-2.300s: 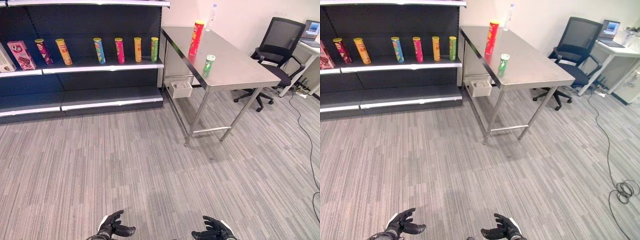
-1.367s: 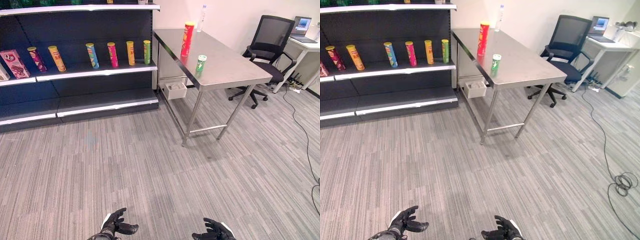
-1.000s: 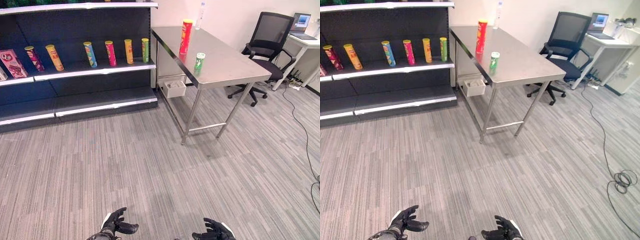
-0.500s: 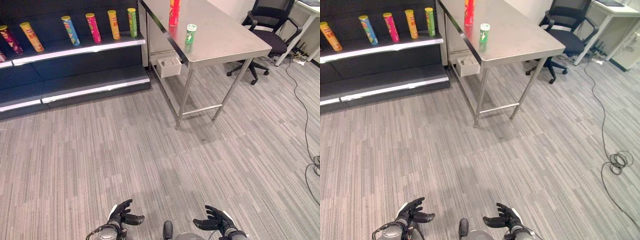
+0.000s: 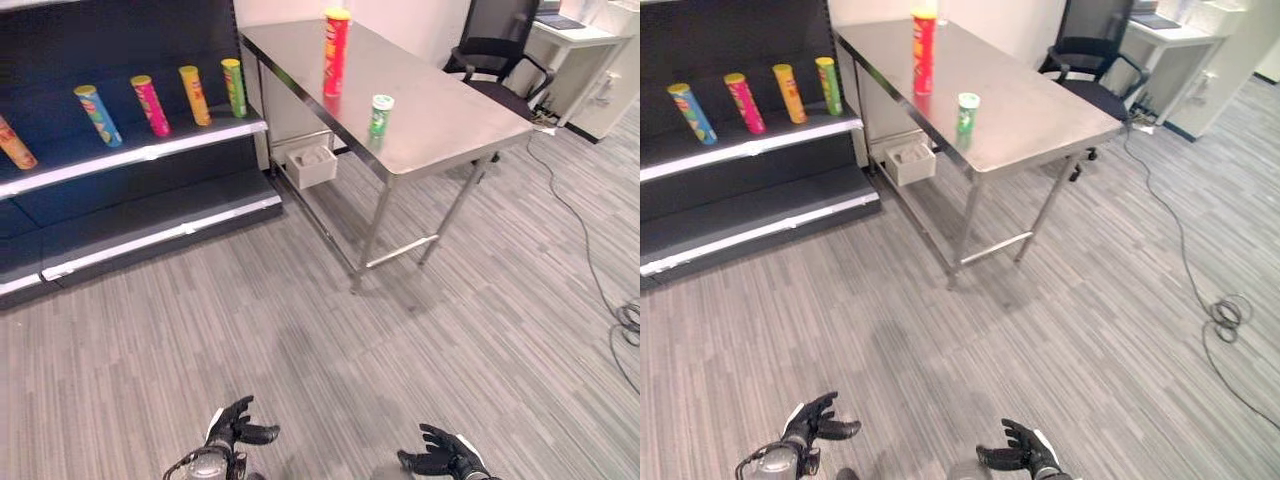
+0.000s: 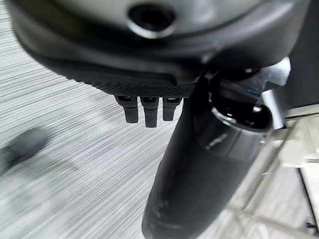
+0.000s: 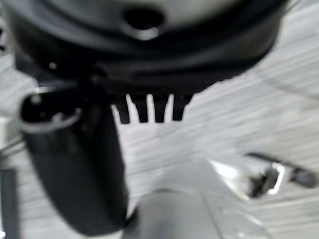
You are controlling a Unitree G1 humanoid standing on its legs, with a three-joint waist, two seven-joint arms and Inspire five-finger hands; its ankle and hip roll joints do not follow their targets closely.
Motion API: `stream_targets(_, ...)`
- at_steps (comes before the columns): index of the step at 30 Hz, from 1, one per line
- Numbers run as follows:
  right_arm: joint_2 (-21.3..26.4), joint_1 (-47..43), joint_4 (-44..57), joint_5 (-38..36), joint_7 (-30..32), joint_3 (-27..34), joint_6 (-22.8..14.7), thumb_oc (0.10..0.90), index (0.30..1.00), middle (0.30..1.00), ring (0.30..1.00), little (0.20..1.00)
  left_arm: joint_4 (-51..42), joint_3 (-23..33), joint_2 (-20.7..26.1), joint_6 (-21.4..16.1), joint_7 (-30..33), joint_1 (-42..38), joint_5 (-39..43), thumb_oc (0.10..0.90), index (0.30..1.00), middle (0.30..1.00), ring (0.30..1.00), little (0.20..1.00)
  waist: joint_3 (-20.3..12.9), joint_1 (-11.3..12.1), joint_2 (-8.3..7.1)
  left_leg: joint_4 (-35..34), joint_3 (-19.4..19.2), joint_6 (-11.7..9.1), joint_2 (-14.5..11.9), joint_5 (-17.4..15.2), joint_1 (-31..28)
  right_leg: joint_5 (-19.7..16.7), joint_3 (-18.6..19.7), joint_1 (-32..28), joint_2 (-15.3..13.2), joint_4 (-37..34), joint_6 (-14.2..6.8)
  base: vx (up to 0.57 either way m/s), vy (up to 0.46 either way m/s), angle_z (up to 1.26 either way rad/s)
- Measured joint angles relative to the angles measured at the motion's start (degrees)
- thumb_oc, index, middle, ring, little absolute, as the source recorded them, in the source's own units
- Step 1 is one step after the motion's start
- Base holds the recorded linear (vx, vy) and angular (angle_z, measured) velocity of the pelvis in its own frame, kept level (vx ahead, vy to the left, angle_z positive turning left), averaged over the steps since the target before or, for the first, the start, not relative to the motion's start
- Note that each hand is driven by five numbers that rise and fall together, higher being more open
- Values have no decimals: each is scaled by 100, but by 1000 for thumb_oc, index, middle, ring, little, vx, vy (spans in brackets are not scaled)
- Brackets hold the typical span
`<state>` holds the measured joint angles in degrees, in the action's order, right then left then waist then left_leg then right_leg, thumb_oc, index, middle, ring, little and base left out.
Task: Put the goods on the table back onto the shelves and tidy them up.
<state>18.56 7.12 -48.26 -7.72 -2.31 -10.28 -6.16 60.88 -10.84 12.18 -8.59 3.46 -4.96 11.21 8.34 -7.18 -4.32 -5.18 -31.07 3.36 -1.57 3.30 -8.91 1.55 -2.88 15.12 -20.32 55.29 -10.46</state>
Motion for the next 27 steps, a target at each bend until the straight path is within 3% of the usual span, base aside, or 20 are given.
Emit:
stream_targets(1, -2, -112, 5, 28, -6, -3, -2, 800, 900, 900, 900, 900, -40, 7, 13, -6, 26, -20, 6, 800, 900, 900, 900, 900, 45, 36, 101, -4, 62, 36, -5, -274, -103, 125, -138, 214, -15, -20, -15, 253, -27, -7)
stream_targets(2, -11, -339, 26, 27, -8, -13, -16, 800, 900, 900, 900, 900, -80, -8, 49, 12, 21, -30, 6, 800, 900, 900, 900, 900, 120, 12, 237, -4, 71, -280, -52, -431, -257, 561, -657, 471, -103, -949, 252, 645, -273, 26)
stream_targets(3, -10, -427, 10, 27, -8, -29, -41, 800, 900, 900, 900, 900, -53, -3, 59, 12, 7, -54, 6, 800, 900, 900, 900, 900, 181, -46, 254, 2, 96, -350, -54, -407, -433, 394, -963, 570, -28, -2346, 462, 673, -326, 39)
stream_targets(4, 7, -285, -104, 15, -13, -82, -61, 800, 900, 900, 900, 900, -110, 15, 15, 16, 1, 38, -1, 800, 900, 900, 900, 900, 163, -98, 325, 22, 124, -233, -150, -554, -492, 295, -971, 727, 44, -2708, 439, 808, -392, 43)
stream_targets(5, 48, -342, -21, 12, -27, -45, -54, 800, 900, 900, 900, 900, -142, 14, -15, -8, 22, 131, -6, 800, 900, 900, 900, 900, 105, -94, 397, 8, 156, -493, -310, -856, -467, 278, -1057, 742, 307, -3303, 248, 379, -199, 13)
stream_targets(6, 37, -471, -101, 15, -8, -56, -44, 800, 900, 900, 900, 900, -22, 29, 8, 2, 20, 129, -20, 800, 900, 900, 900, 900, 158, -181, 413, 7, 191, -768, -448, -885, -599, -113, -836, 739, 634, -4498, -28, 233, -126, 25)
stream_targets(7, 34, -494, -95, 14, -4, -42, -32, 800, 900, 900, 900, 900, 60, 30, 18, 20, 29, 93, -33, 800, 900, 900, 900, 900, 228, -215, 394, 6, 226, -939, -499, -781, -654, -680, -822, 575, 709, -4865, 43, 211, -126, 46)
stream_targets(8, 86, -525, -197, 17, 7, 12, -13, 800, 900, 900, 900, 900, 118, 20, -65, 24, 38, 61, -58, 800, 900, 900, 900, 900, 327, -287, 485, 24, 226, -978, -627, -758, -746, -1222, -831, 335, 858, -4998, 216, 246, -144, 41)
stream_targets(9, 129, -675, -362, 24, 26, 82, 48, 800, 900, 900, 900, 900, 118, -36, -205, 23, 2, 50, -84, 800, 900, 900, 900, 900, 376, -275, 540, 148, 138, -1075, -679, -671, -765, -1287, -781, 314, 992, -4881, 604, 405, -256, 15)
stream_targets(10, 183, -773, -419, 30, 47, 97, 68, 800, 900, 900, 900, 900, 97, -42, -331, 21, -36, 49, -125, 800, 900, 900, 900, 900, 422, -273, 586, 236, 126, -1145, -654, -604, -773, -1200, -781, 285, 1063, -4766, 767, 392, -271, -2)
stream_targets(12, 255, -809, -436, 31, 70, 127, 56, 800, 900, 900, 900, 900, 90, -52, -526, 19, -52, 31, -215, 800, 900, 900, 900, 900, 496, -337, 595, 535, -4, -1336, -819, -276, -797, -1021, -952, 39, 1110, -4690, 835, 312, -402, 24)
stream_targets(13, 297, -785, -504, 32, 57, 120, 72, 800, 900, 900, 900, 900, 88, -52, -629, 19, -57, -88, -232, 800, 900, 900, 900, 900, 576, -358, 477, 1157, 401, -1640, -1006, 76, -668, -900, -1127, -263, 988, -4619, 929, 232, -388, 50)
stream_targets(15, 315, -709, -632, 25, 47, 166, 76, 800, 900, 900, 900, 900, 69, -165, -633, -23, -44, -271, -222, 800, 900, 900, 900, 900, 649, -409, 234, 1966, 797, -1831, -1082, 947, -415, -728, -1335, -662, 794, -4534, 878, 341, -447, 51)
stream_targets(17, 286, -701, -666, 14, 33, 175, 62, 800, 900, 900, 900, 900, -92, -224, -520, -27, -47, -169, -180, 800, 900, 900, 900, 900, 613, -397, 187, 2417, 938, -1815, -1220, 1435, -339, -341, -1466, -918, 859, -4549, 833, 212, -329, -3)
stream_targets(18, 272, -665, -654, 13, 15, 177, 68, 800, 900, 900, 900, 900, -149, -227, -425, -26, -31, -153, -144, 800, 900, 900, 900, 900, 634, -314, 147, 3322, 1002, -1855, -1498, 1605, 65, -256, -1488, -1240, 973, -4890, 1108, 158, -246, -28)
stream_targets(21, 290, -825, -708, -5, 40, 177, 106, 800, 900, 900, 900, 900, -181, -214, -393, -27, -41, -354, -15, 800, 900, 900, 900, 900, 758, -334, -70, 4289, 764, -1855, -1295, 1317, 942, -208, -1462, -1627, 801, -5190, 1208, 174, -176, -1)
stream_targets(23, 276, -827, -701, -11, 30, 147, 110, 800, 900, 900, 900, 900, -187, -230, -395, -48, -44, -366, -8, 800, 900, 900, 900, 900, 770, -291, -82, 3807, 367, -1663, -1244, 1065, 1044, -198, -1506, -1916, 831, -5201, 1216, 0, 0, -11)
stream_targets(25, 333, -845, -690, -20, 53, 67, 22, 800, 900, 900, 900, 900, -158, -257, -416, -43, -42, -370, -6, 800, 900, 900, 900, 900, 771, -281, -34, 3177, 292, -1326, -1048, 1468, 925, 30, -1305, -1587, 749, -4261, 1176, 151, -40, -50)
stream_targets(26, 352, -842, -664, -22, 50, 69, 2, 800, 900, 900, 900, 900, -129, -260, -435, -35, -41, -387, -4, 800, 900, 900, 900, 900, 779, -323, 18, 2980, 350, -1291, -1006, 1594, 831, 122, -1296, -1256, 706, -3718, 1112, 369, -38, -15)
stream_targets(27, 360, -778, -634, -30, 53, 73, 2, 800, 900, 900, 900, 900, -103, -282, -457, -26, -49, -380, -5, 800, 900, 900, 900, 900, 681, -438, 151, 2827, 393, -1331, -1120, 1614, 877, 355, -1236, -1079, 936, -3920, 878, 703, 45, 58)
